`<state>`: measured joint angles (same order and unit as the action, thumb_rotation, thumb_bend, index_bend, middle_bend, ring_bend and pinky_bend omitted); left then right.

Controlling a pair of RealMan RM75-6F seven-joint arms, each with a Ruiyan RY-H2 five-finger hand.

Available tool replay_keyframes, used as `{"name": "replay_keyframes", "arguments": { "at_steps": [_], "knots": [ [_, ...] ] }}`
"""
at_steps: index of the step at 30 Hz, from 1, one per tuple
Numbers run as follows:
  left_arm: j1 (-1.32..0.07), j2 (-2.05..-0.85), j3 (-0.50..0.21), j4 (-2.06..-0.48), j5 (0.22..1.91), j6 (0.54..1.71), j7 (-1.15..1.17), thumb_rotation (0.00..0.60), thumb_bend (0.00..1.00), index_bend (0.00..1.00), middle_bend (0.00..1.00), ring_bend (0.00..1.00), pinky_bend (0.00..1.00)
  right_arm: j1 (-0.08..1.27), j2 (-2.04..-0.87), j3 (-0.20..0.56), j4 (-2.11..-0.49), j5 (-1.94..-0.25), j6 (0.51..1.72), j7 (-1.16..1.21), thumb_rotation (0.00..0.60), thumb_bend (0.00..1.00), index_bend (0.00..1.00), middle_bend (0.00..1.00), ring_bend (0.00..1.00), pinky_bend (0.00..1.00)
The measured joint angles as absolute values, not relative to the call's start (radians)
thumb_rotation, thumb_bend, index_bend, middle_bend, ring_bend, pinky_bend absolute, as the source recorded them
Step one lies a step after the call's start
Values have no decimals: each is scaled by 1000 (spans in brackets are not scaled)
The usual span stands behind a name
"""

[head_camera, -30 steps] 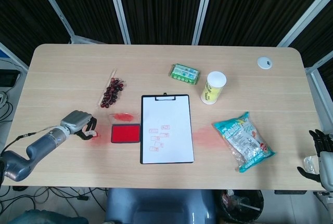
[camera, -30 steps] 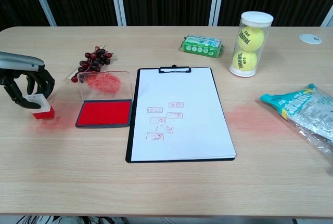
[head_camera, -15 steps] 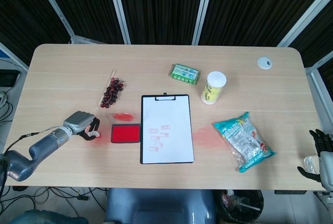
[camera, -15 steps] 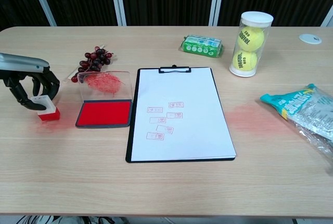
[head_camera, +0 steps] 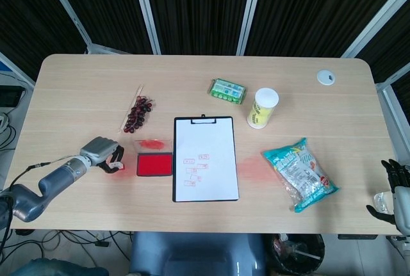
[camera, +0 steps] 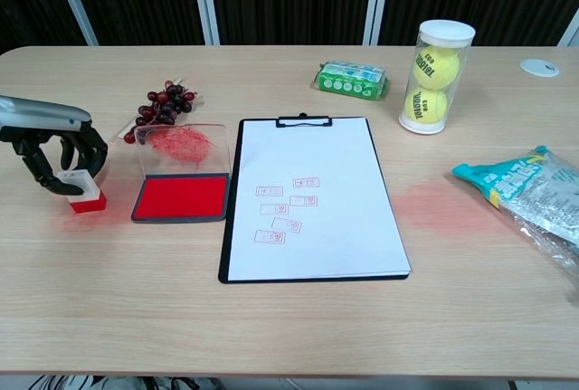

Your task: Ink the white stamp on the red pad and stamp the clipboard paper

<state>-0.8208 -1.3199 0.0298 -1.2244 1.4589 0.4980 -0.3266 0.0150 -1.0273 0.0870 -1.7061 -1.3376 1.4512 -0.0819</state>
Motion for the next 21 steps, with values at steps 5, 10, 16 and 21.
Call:
{"name": "replay_keyframes", "arguments": {
  "at_steps": [5, 10, 16, 21],
  "knots": [
    [-824, -1317, 33, -1227, 1451, 495, -318, 600, 426, 576, 557, 338, 380, 16, -1027, 87, -1706, -1337, 1449, -82, 600, 93, 128, 103, 156, 165],
    [-829, -1314, 39, -1231, 1445, 482, -311, 600, 425, 567, 547, 334, 376, 15, -1027, 87, -1706, -1336, 1450, -82, 600, 93, 128, 102, 156, 165],
    [-833, -1309, 39, -1237, 1437, 482, -301, 600, 422, 547, 541, 331, 376, 16, -1027, 87, -1706, -1336, 1449, -84, 600, 93, 129, 102, 156, 164],
    [-836, -1303, 40, -1246, 1430, 477, -298, 600, 421, 525, 536, 330, 375, 16, -1027, 88, -1706, -1335, 1449, -84, 600, 92, 129, 102, 156, 165]
  ]
}}
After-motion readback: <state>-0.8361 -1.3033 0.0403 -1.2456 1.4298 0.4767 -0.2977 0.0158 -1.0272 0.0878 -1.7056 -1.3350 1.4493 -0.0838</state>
